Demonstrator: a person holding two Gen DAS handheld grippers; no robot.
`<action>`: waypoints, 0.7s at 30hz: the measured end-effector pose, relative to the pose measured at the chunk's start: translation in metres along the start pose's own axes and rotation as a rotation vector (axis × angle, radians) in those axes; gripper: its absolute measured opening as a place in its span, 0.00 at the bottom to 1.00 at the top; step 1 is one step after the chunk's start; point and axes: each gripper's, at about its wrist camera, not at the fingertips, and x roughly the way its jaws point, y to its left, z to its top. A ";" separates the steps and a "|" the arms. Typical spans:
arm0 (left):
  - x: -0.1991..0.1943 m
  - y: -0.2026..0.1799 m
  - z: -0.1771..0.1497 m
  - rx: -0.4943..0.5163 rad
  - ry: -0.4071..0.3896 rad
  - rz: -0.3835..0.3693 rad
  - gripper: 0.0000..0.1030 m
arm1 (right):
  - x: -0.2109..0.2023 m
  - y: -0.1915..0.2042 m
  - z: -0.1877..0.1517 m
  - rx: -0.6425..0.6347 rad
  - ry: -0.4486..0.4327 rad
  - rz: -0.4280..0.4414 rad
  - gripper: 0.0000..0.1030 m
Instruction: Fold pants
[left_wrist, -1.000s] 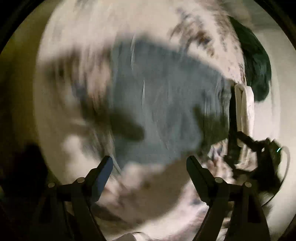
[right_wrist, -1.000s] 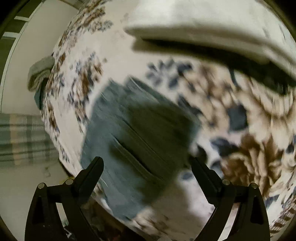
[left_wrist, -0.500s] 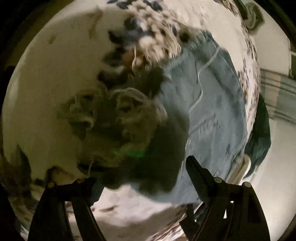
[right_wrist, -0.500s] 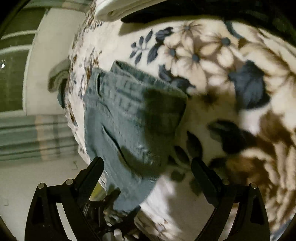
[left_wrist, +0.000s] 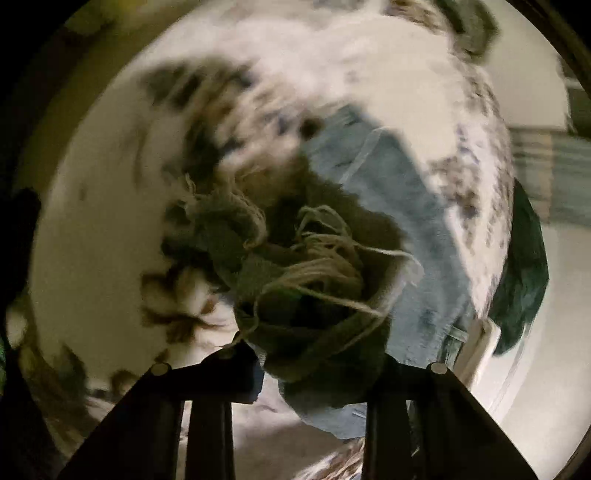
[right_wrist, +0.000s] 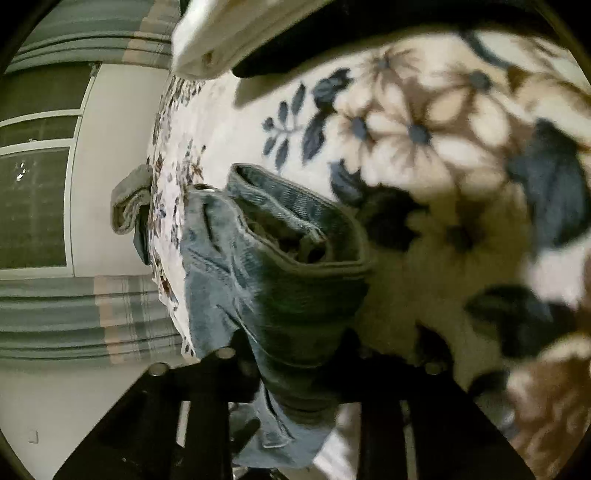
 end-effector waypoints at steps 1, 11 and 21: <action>-0.013 -0.012 0.005 0.044 -0.003 -0.009 0.25 | -0.004 0.005 -0.001 0.003 -0.005 0.003 0.25; -0.088 -0.143 0.029 0.395 0.023 -0.084 0.24 | -0.088 0.090 -0.028 0.047 -0.105 0.051 0.22; -0.047 -0.362 -0.018 0.650 0.166 -0.316 0.24 | -0.240 0.160 0.042 0.069 -0.411 0.082 0.22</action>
